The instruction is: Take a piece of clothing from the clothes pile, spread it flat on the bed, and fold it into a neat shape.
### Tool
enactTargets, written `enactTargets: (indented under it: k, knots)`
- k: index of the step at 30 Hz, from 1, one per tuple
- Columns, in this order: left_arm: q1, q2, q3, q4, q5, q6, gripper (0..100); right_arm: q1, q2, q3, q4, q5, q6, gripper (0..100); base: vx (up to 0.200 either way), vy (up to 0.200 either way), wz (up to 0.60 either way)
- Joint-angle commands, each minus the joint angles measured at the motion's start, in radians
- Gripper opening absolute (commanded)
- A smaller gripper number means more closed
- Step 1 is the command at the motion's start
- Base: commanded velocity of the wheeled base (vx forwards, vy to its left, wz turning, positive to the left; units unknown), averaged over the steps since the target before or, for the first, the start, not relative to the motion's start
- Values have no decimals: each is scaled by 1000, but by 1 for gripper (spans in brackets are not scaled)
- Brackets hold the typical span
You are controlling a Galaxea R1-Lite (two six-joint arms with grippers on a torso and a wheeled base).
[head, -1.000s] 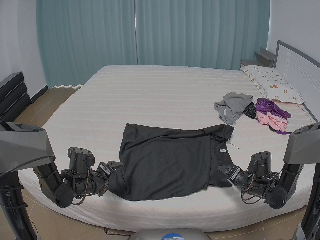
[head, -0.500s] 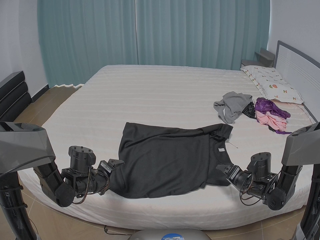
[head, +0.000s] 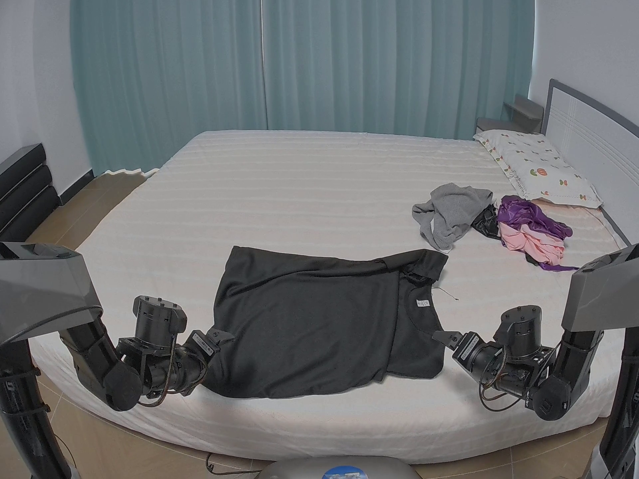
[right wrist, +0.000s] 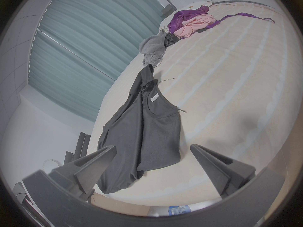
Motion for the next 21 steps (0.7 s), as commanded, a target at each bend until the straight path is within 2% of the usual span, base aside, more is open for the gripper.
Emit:
enactTargets:
  k: [1,5,9,11,15,21]
  knots:
    - [13,6,-1,31,46,29,100,3,1,4,-2,-3,0,100,0,0,0]
    - [24,28,4,44,84,38,100,3,4,7,-2,-19,-1,100,0,0,0]
    - [30,68,-2,71,106,88,100,4,4,7,-2,-21,-1,100,0,0,0]
    - [39,106,-15,67,153,114,100,3,4,7,-2,-23,0,100,0,0,0]
    - [39,138,-24,54,195,146,100,1,13,4,-2,-21,0,100,0,0,0]
    - [53,192,-74,48,232,150,100,1,24,1,-2,-21,0,100,0,0,0]
